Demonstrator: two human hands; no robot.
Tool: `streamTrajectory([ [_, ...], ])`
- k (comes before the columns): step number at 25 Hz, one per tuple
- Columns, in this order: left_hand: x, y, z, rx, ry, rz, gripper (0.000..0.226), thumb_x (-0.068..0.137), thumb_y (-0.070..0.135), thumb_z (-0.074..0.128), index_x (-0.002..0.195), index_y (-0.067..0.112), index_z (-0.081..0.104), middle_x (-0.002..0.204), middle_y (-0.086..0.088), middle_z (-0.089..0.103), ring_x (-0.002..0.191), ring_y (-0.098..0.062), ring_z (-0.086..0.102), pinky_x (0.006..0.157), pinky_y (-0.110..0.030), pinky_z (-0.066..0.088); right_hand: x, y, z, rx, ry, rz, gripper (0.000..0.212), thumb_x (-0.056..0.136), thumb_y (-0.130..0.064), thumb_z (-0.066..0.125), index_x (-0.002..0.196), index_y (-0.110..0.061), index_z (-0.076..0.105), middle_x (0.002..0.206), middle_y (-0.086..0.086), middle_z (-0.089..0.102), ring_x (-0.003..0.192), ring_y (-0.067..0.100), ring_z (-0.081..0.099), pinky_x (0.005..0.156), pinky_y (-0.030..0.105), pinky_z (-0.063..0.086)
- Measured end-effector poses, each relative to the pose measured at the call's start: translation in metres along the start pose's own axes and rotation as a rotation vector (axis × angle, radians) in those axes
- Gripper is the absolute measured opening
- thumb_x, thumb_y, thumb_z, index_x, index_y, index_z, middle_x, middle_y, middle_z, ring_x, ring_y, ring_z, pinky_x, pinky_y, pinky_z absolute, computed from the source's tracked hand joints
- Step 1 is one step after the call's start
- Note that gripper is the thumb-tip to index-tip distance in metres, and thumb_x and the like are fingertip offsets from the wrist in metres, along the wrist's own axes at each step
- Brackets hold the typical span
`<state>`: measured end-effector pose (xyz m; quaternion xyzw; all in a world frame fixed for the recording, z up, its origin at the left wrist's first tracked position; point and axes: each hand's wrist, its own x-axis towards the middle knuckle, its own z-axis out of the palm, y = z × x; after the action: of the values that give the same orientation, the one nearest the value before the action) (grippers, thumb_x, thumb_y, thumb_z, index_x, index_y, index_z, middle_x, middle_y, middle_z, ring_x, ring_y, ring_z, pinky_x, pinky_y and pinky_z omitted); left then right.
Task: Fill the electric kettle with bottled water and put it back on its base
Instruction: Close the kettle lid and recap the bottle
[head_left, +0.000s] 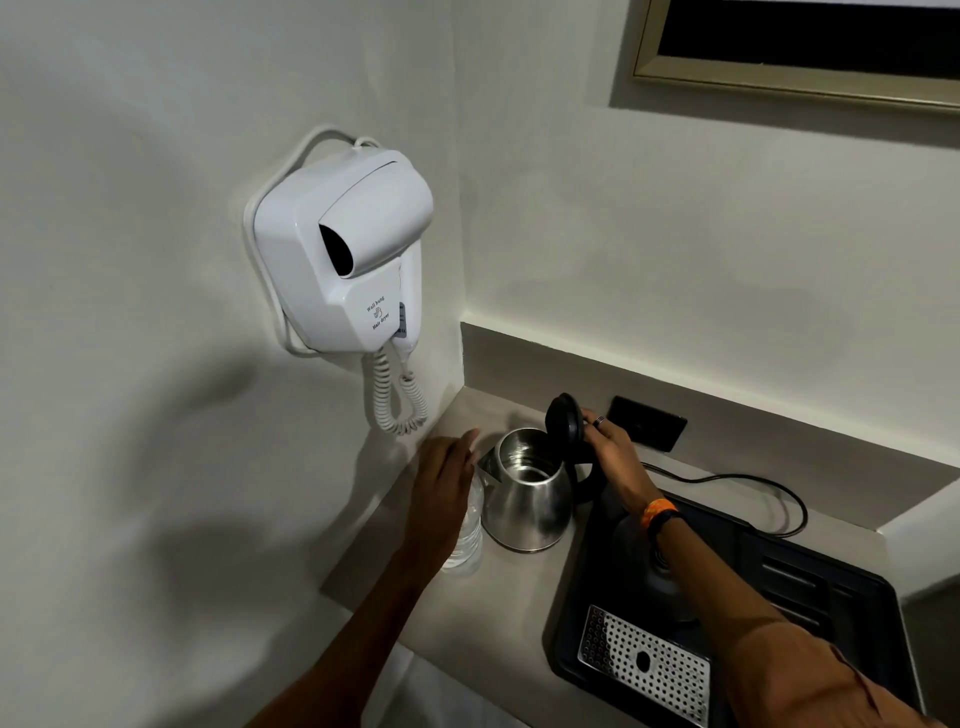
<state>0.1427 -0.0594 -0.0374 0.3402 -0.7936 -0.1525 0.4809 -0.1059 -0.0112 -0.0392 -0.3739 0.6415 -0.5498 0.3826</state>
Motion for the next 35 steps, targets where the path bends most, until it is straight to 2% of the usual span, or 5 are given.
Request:
streamTrajectory([
  [4, 0.000, -0.010, -0.005, 0.170, -0.072, 0.267, 0.035, 0.100, 0.004, 0.048, 0.133, 0.004, 0.061, 0.090, -0.010, 0.066, 0.089, -0.022, 0.057, 0.082, -0.039, 0.056, -0.001, -0.002, 0.000, -0.029, 0.017, 0.008, 0.032, 0.105, -0.023, 0.048, 0.129, -0.021, 0.069, 0.124, 0.010, 0.074, 0.117, 0.027, 0.069, 0.109, 0.055, 0.050],
  [8, 0.007, 0.007, -0.006, -0.173, -0.003, -0.105, 0.034, 0.102, 0.020, 0.042, 0.133, 0.022, 0.055, 0.105, 0.004, 0.066, 0.100, -0.006, 0.060, 0.093, -0.012, 0.045, -0.002, -0.003, 0.001, -0.042, -0.003, -0.001, 0.032, 0.106, -0.024, 0.047, 0.130, -0.022, 0.068, 0.125, 0.010, 0.073, 0.118, 0.028, 0.068, 0.109, 0.055, 0.051],
  [17, 0.000, -0.006, -0.037, -0.456, -0.038, -0.364, 0.011, 0.087, 0.030, 0.067, 0.097, 0.028, 0.072, 0.098, -0.002, 0.066, 0.092, -0.005, 0.067, 0.083, -0.011, 0.049, -0.010, -0.020, 0.004, -0.160, -0.013, -0.003, 0.035, 0.100, -0.017, 0.055, 0.112, -0.047, 0.069, 0.110, -0.003, 0.077, 0.100, 0.008, 0.074, 0.079, 0.014, 0.058],
  [22, -0.007, -0.002, -0.031, -0.512, -0.049, -0.397, 0.017, 0.096, 0.020, 0.057, 0.104, 0.021, 0.071, 0.110, -0.001, 0.072, 0.107, -0.016, 0.067, 0.096, -0.024, 0.050, -0.007, -0.021, 0.019, -0.462, -0.012, -0.034, 0.037, 0.089, -0.041, 0.073, 0.125, -0.031, 0.070, 0.104, 0.010, 0.076, 0.106, 0.026, 0.071, 0.101, 0.048, 0.055],
  [35, -0.009, 0.013, -0.022, -0.548, 0.130, -0.529, 0.024, 0.088, 0.002, 0.073, 0.099, 0.023, 0.075, 0.101, 0.004, 0.075, 0.098, -0.013, 0.072, 0.089, -0.026, 0.057, -0.006, -0.006, 0.032, -0.868, -0.066, -0.041, 0.056, 0.087, -0.058, 0.067, 0.139, -0.039, 0.057, 0.132, 0.002, 0.054, 0.130, 0.021, 0.043, 0.113, 0.053, 0.026],
])
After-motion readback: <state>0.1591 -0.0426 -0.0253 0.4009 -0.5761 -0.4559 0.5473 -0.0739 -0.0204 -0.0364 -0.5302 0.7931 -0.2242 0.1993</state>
